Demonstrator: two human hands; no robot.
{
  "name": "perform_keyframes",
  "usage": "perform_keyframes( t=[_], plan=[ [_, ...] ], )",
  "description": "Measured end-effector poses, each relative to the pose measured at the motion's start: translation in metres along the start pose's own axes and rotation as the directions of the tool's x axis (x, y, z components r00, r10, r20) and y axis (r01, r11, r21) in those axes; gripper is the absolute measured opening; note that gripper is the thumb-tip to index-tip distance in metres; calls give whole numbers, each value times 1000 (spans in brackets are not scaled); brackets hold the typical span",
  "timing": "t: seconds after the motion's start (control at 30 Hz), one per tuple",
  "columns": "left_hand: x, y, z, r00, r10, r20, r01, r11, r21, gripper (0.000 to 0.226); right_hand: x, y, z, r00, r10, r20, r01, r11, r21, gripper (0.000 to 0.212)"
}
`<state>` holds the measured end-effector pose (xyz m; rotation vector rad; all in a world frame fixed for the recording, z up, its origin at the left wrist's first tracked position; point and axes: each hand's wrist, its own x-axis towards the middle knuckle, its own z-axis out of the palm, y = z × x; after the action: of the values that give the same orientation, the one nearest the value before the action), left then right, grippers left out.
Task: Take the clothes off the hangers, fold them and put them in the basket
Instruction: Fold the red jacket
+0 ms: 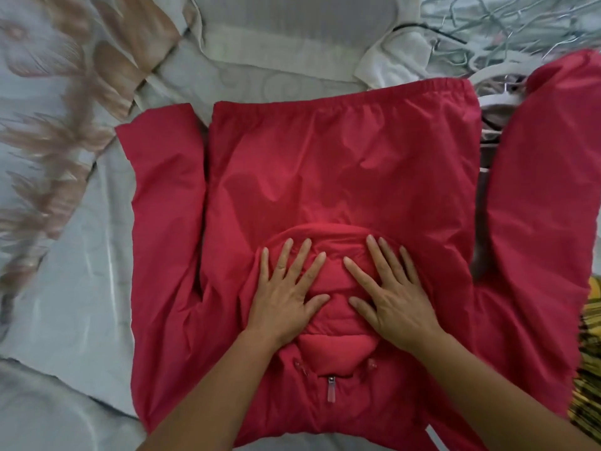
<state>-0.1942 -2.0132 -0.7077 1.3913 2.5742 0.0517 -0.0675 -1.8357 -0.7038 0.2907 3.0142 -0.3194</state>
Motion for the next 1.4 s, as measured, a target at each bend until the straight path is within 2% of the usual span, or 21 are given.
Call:
perform_keyframes(
  t=[0.17,0.23,0.33,0.4,0.47,0.53,0.6,0.67,0.73,0.8,0.83,0.9,1.0,1.03,1.13,1.17,1.23,1.3,1.33,1.4],
  plan=[
    [0,0,9,1000,-13,4,13,1000,-11,68,3,2,7,999,-1,50,1,1000,-3,60],
    [-2,0,3,1000,-12,19,13,1000,-24,68,1,2,0,999,-7,50,5,999,52,58],
    [-4,2,-17,1000,-6,-19,5,996,-94,67,12,10,-27,998,49,-50,-38,978,207,52],
    [-8,-4,-24,997,-39,-61,32,994,-109,61,22,30,-39,982,152,-109,-129,973,189,52],
    [-18,-15,-22,994,-103,-37,99,991,-90,59,20,58,-40,958,284,-39,-275,948,160,64],
    [-32,-25,-15,990,-138,11,138,988,-72,62,8,83,-33,916,402,14,-394,889,231,86],
    [-42,-25,-11,995,-104,8,105,991,-88,63,-2,97,-29,895,442,59,-440,853,279,98],
    [-41,-20,-17,996,-57,-71,45,986,-158,60,-1,96,-32,892,451,38,-442,848,294,97],
    [-37,-19,-30,981,-102,-167,64,974,-219,55,8,80,-38,908,410,-88,-384,897,217,83],
    [-33,-25,-37,950,-236,-205,187,954,-233,56,21,55,-42,934,302,-191,-278,950,144,63],
    [-34,-29,-38,939,-288,-190,243,943,-226,59,24,47,-38,948,251,-197,-230,966,122,58],
    [-38,-39,-35,934,-323,-151,291,936,-199,64,24,43,-25,956,253,-149,-240,966,99,58],
    [-57,-48,-32,919,-372,-130,335,912,-238,68,13,62,-13,930,366,-21,-364,930,52,73],
    [-64,-51,-33,894,-429,-127,379,877,-296,70,12,67,-12,929,371,0,-370,928,42,76],
    [-81,-58,-38,772,-635,-36,537,682,-496,81,11,66,-19,931,365,15,-365,928,69,79],
    [-85,-61,-40,753,-658,-12,575,666,-475,79,13,61,-24,935,355,-10,-352,932,90,78],
    [-94,-69,-40,780,-625,26,610,752,-249,60,23,45,-35,953,295,-75,-284,950,131,72],
    [-105,-76,-36,790,-609,75,613,789,-47,47,41,24,-44,971,208,-120,-190,971,145,63],
    [-112,-79,-35,779,-618,107,623,782,-17,44,50,13,-44,979,161,-125,-145,981,130,60],
    [-117,-86,-37,754,-654,63,657,753,-41,42,66,-3,-35,993,100,-63,-94,992,81,58]
  ],
)
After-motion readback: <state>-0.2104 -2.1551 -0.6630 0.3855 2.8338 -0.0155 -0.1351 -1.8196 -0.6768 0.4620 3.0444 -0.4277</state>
